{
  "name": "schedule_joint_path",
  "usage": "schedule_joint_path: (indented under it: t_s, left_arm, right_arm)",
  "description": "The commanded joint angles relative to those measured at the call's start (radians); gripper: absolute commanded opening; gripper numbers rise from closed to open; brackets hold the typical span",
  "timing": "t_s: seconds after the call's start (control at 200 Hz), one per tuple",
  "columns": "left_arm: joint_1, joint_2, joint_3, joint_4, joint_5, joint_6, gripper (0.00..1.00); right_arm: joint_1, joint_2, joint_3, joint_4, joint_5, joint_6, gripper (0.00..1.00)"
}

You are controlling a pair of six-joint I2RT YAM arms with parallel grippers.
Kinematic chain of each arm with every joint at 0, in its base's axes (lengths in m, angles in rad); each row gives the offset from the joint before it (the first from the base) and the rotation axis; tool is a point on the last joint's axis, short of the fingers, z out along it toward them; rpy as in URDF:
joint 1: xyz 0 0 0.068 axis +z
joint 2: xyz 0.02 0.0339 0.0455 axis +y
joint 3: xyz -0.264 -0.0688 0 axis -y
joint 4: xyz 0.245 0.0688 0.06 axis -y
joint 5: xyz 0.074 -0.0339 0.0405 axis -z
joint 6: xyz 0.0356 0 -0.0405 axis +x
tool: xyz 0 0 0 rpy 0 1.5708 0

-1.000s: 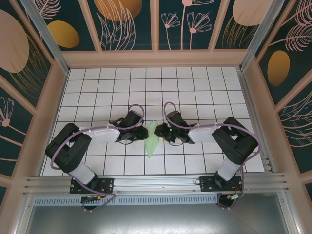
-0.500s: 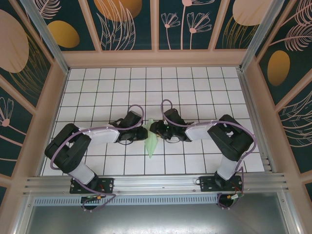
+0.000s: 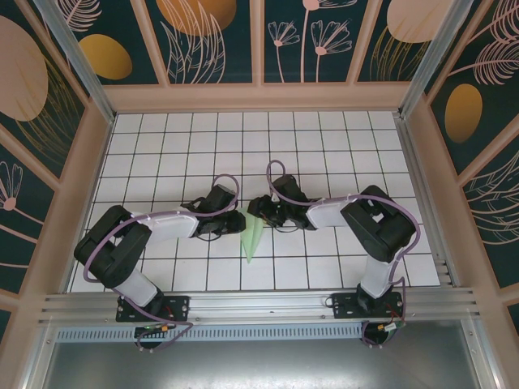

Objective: Fold a paper plane with a square sheet of paper (pick it up from the middle)
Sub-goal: Turn over the paper at the center of the table.

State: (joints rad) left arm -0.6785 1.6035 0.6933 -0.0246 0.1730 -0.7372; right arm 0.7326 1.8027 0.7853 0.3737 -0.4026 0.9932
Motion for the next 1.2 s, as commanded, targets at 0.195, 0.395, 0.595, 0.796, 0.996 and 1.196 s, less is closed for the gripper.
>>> schedule_joint_path:
  t_s: [0.195, 0.395, 0.595, 0.796, 0.996, 1.196]
  left_arm:
    - [-0.009, 0.045, -0.041, 0.011, 0.034, -0.010, 0.29]
    - [-0.009, 0.044, -0.041, 0.013, 0.036, -0.011, 0.29]
    - [-0.009, 0.046, -0.040, 0.015, 0.037, -0.012, 0.29]
    - [-0.009, 0.044, -0.041, 0.015, 0.038, -0.010, 0.29]
    - [-0.008, 0.035, -0.045, 0.017, 0.041, -0.014, 0.29]
    - [-0.009, 0.016, -0.043, 0.012, 0.037, -0.017, 0.29]
  right_arm:
    - [0.019, -0.091, -0.105, 0.074, -0.005, 0.028, 0.41]
    - [0.051, -0.112, -0.167, 0.139, 0.018, 0.091, 0.40]
    - [0.070, -0.113, -0.173, 0.151, 0.077, 0.131, 0.36]
    - [0.068, -0.071, -0.125, 0.144, 0.080, 0.118, 0.33]
    - [0.067, -0.030, -0.083, 0.149, 0.056, 0.093, 0.29]
    - [0.068, -0.005, -0.063, 0.117, 0.063, 0.079, 0.27]
